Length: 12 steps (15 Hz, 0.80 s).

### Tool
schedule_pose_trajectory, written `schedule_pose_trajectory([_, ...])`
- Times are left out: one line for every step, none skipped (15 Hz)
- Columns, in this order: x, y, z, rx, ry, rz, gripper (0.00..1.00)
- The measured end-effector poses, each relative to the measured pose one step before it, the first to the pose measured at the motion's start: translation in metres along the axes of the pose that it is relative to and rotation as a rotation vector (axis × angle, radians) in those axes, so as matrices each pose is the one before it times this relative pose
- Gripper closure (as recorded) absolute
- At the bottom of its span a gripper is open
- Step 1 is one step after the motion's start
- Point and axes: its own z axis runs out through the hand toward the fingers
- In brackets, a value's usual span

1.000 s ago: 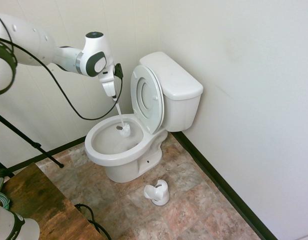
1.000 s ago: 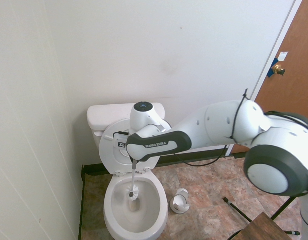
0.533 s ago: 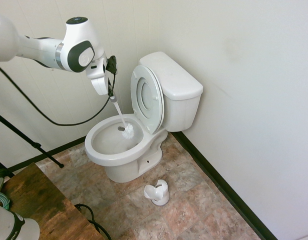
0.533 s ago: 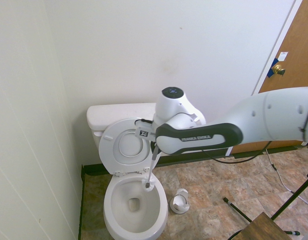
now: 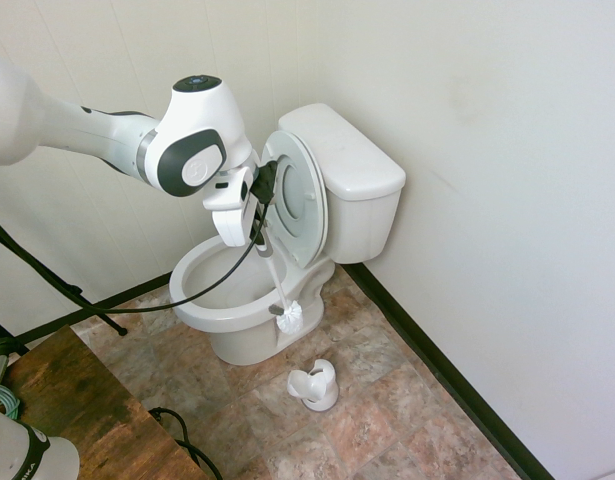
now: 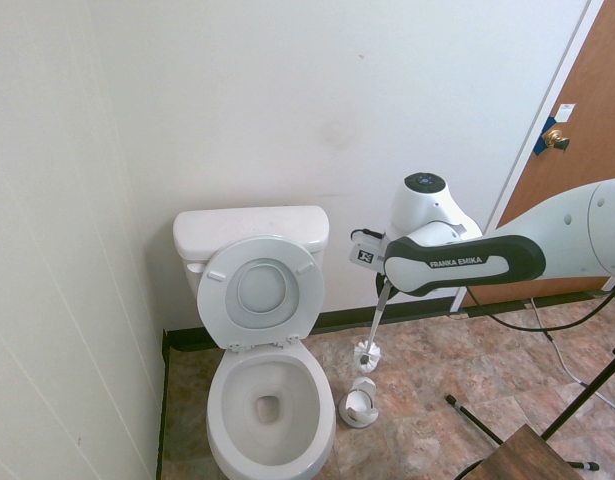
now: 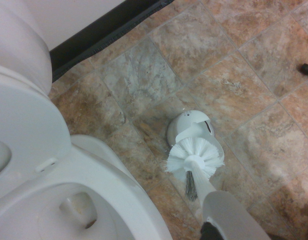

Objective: Clean the toilet

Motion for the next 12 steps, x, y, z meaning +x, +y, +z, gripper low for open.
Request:
schedule_pose_trajectory([-0.00006, -0.00002, 0.00019, -0.00014, 0.00032, -0.00045, 1.00])
schedule_pose_trajectory([0.00069, -0.00050, 0.00120, 0.00108, 0.00139, -0.00011, 1.00])
schedule_pose_trajectory([0.00212, -0.00135, 0.00378, 0.00349, 0.00029, 0.00339, 1.00])
schedule_pose_trajectory([0.00419, -0.00169, 0.00827, -0.00109, 0.00067, 0.00386, 1.00])
schedule_pose_trajectory([0.00590, -0.00174, 0.01135, -0.00775, 0.00221, 0.00092, 1.00])
schedule_pose_trajectory([0.00595, -0.00218, 0.01279, -0.00870, -0.00063, -0.00035, 1.00])
schedule_pose_trajectory([0.00544, -0.00279, 0.01324, -0.01006, -0.00282, -0.00463, 1.00])
schedule_pose_trajectory([0.00340, -0.00239, 0.01293, -0.01125, -0.00324, -0.00552, 1.00])
schedule_pose_trajectory([0.00179, -0.00147, 0.01280, -0.01117, -0.00527, -0.00559, 1.00])
schedule_pose_trajectory([0.00146, -0.00151, 0.01267, -0.01149, -0.00460, -0.00353, 1.00])
schedule_pose_trajectory([0.00139, -0.00191, 0.01457, -0.01315, -0.00492, -0.00070, 1.00])
schedule_pose_trajectory([0.00207, -0.00208, 0.01408, -0.01024, -0.00122, 0.00238, 1.00])
